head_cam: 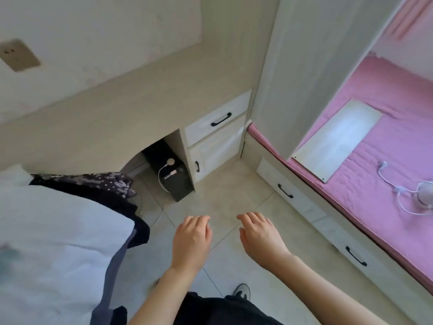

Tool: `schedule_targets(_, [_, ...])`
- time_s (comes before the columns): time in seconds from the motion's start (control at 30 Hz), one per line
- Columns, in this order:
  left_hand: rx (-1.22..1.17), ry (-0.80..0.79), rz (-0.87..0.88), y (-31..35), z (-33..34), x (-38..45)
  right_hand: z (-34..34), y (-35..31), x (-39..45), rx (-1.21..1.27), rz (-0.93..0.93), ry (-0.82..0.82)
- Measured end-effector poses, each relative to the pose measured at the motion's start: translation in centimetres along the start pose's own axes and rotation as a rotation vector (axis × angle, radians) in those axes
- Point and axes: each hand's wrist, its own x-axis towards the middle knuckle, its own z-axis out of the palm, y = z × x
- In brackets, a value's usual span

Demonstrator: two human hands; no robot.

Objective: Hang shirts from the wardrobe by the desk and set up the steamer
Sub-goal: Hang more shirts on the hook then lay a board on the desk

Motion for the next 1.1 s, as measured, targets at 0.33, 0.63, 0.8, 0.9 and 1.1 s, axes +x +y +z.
schedule_targets(0.33, [-0.049, -0.135, 0.207, 13.8, 7.0, 3.0, -3.5, 12.8, -8.7, -0.024, 0.321, 0.056])
schedule_targets(0.63, [-0.018, -0.237, 0.343, 20.4, 12.1, 9.4, -4.5, 21.0, -10.1, -0.016, 0.516, 0.103])
schedule_targets(0.8, [0.037, -0.249, 0.377, 23.5, 15.6, 16.2, -5.6, 27.6, -8.3, -0.014, 0.600, 0.109])
schedule_targets(0.9, [0.049, -0.275, 0.409, 25.7, 17.6, 21.1, -6.7, 32.0, -6.7, -0.012, 0.675, 0.087])
schedule_targets(1.1, [0.064, -0.361, 0.481, 30.9, 22.0, 29.6, -8.6, 40.3, -2.8, 0.007, 0.774, 0.061])
